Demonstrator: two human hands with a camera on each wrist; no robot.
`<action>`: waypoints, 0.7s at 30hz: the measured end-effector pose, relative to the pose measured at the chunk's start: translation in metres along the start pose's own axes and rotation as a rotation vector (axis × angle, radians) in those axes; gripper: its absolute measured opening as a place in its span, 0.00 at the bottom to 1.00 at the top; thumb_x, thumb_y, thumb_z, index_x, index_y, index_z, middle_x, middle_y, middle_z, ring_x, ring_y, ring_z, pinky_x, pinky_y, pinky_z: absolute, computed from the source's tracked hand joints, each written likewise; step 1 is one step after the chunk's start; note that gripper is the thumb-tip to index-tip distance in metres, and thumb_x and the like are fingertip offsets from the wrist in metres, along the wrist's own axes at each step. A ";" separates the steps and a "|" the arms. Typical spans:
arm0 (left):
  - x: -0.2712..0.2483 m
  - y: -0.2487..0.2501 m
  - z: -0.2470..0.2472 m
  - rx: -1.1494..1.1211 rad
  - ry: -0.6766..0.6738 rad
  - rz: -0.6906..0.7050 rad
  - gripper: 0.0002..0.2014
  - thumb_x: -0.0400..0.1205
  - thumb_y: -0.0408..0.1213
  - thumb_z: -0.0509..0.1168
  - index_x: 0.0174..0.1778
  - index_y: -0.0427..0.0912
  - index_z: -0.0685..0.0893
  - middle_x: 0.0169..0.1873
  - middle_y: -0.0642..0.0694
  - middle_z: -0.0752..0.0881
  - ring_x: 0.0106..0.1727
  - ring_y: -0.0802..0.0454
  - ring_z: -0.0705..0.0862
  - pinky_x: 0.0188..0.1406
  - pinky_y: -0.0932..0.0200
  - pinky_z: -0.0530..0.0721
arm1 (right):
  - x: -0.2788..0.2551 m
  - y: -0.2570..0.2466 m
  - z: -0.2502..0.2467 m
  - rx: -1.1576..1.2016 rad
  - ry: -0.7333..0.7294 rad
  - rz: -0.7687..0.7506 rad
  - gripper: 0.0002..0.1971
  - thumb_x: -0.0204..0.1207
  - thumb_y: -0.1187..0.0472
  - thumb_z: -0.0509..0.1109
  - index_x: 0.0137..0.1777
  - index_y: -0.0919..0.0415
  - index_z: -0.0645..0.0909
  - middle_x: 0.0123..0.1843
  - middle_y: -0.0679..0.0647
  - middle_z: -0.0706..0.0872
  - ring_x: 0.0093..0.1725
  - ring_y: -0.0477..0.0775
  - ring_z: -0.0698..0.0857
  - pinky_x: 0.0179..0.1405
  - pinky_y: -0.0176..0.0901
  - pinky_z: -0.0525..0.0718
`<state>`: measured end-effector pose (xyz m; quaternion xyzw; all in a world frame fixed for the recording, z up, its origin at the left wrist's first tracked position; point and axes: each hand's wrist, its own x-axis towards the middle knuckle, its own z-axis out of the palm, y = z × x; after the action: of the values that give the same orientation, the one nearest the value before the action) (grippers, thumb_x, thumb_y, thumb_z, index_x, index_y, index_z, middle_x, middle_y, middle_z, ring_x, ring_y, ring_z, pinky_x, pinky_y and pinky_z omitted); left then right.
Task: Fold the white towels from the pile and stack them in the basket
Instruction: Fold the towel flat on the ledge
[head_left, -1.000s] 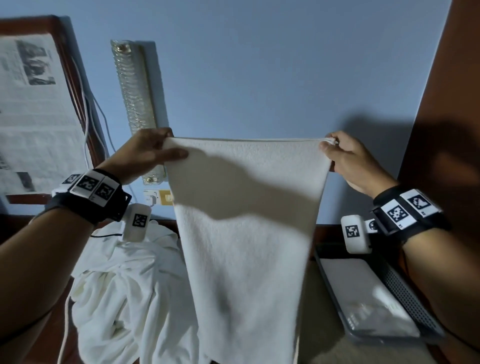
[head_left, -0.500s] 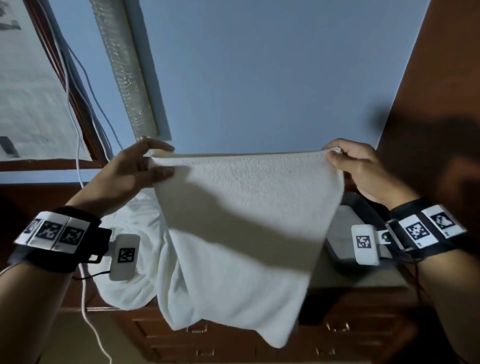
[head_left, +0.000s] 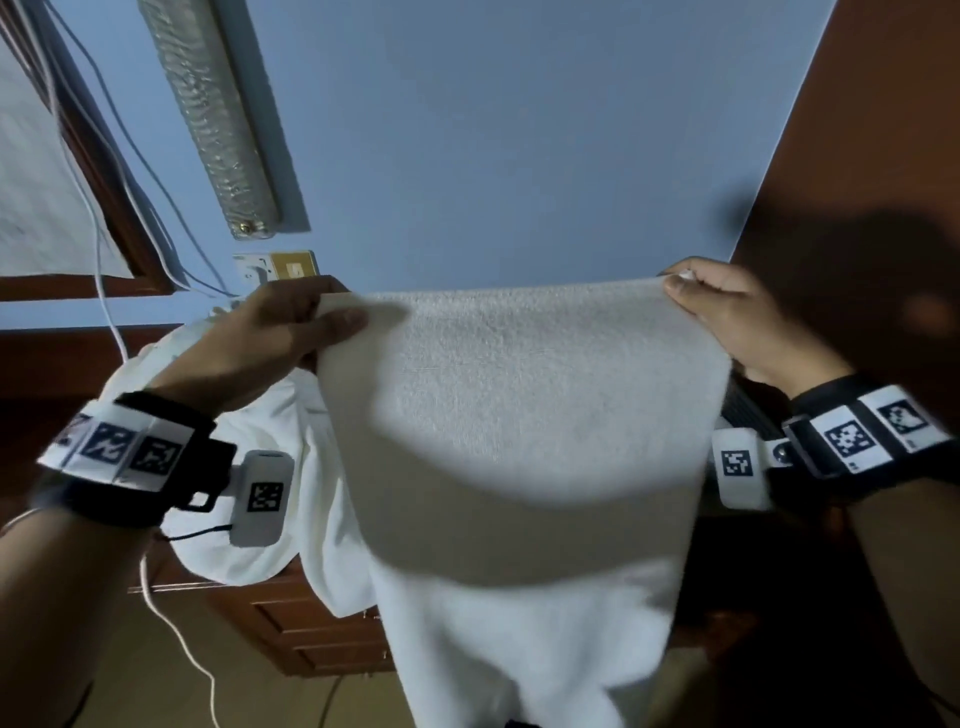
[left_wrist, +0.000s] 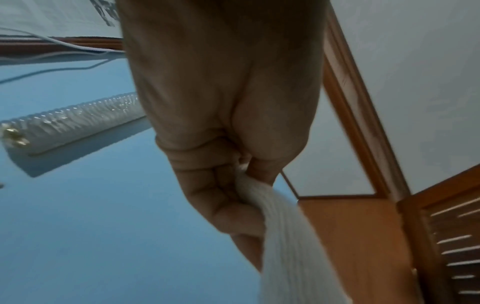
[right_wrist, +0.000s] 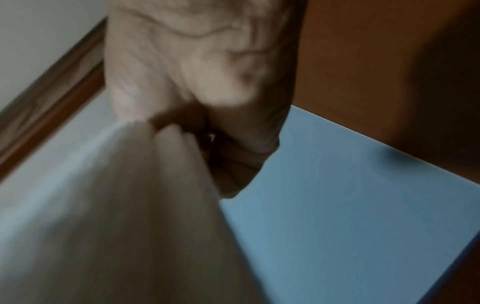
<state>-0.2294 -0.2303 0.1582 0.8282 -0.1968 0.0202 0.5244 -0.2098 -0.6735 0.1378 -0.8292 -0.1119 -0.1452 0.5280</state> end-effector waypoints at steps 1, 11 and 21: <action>0.011 -0.013 0.005 0.035 0.005 -0.014 0.12 0.88 0.36 0.67 0.55 0.28 0.85 0.38 0.41 0.86 0.38 0.51 0.87 0.33 0.61 0.86 | 0.007 0.014 0.005 -0.056 -0.001 0.002 0.09 0.89 0.59 0.67 0.49 0.57 0.85 0.41 0.50 0.82 0.42 0.50 0.77 0.43 0.46 0.73; 0.157 -0.198 0.060 0.373 -0.024 -0.259 0.07 0.84 0.40 0.75 0.40 0.48 0.87 0.32 0.48 0.86 0.34 0.53 0.84 0.37 0.59 0.82 | 0.104 0.178 0.067 -0.459 -0.195 0.150 0.07 0.87 0.56 0.68 0.58 0.56 0.84 0.50 0.51 0.88 0.52 0.53 0.85 0.49 0.45 0.76; 0.283 -0.314 0.104 0.575 0.054 -0.488 0.12 0.82 0.53 0.75 0.39 0.52 0.84 0.29 0.53 0.86 0.34 0.54 0.85 0.39 0.56 0.79 | 0.227 0.325 0.124 -0.552 -0.253 0.335 0.09 0.88 0.53 0.66 0.56 0.59 0.83 0.46 0.57 0.84 0.48 0.61 0.84 0.45 0.49 0.77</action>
<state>0.1226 -0.2905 -0.0906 0.9633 0.0338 -0.0293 0.2647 0.1275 -0.6895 -0.1040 -0.9590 0.0046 0.0226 0.2824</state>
